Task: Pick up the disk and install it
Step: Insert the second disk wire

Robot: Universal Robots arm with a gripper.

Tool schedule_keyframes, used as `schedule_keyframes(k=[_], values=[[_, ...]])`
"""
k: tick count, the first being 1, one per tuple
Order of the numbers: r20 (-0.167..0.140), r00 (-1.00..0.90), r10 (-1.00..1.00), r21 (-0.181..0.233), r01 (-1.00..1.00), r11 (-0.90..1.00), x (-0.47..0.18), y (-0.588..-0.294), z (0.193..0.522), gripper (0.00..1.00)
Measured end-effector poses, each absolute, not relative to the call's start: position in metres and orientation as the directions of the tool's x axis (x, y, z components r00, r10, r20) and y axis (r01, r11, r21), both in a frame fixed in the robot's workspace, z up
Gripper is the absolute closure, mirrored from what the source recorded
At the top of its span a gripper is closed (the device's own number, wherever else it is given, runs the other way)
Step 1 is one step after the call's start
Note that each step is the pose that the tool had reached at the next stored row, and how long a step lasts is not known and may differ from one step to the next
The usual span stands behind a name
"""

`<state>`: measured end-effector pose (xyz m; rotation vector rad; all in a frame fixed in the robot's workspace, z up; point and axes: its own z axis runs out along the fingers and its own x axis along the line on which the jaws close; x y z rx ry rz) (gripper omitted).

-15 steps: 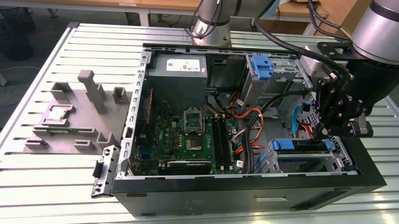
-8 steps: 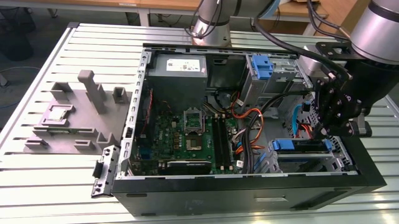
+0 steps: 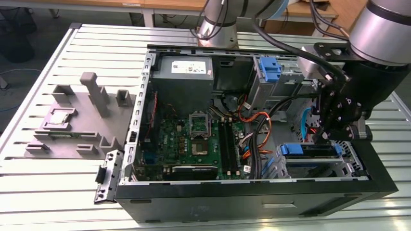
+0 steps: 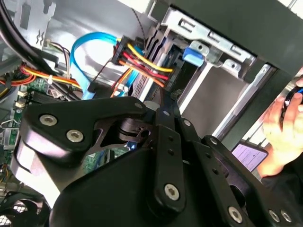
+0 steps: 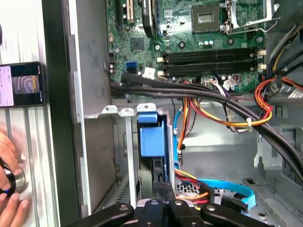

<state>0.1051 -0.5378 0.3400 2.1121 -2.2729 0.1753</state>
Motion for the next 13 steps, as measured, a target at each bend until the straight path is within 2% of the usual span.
schedule_keyframes(k=[13], values=[[0.101,-0.076,-0.992,-0.059,-0.996,0.070,0.0984,-0.5377,0.3399,0.90]])
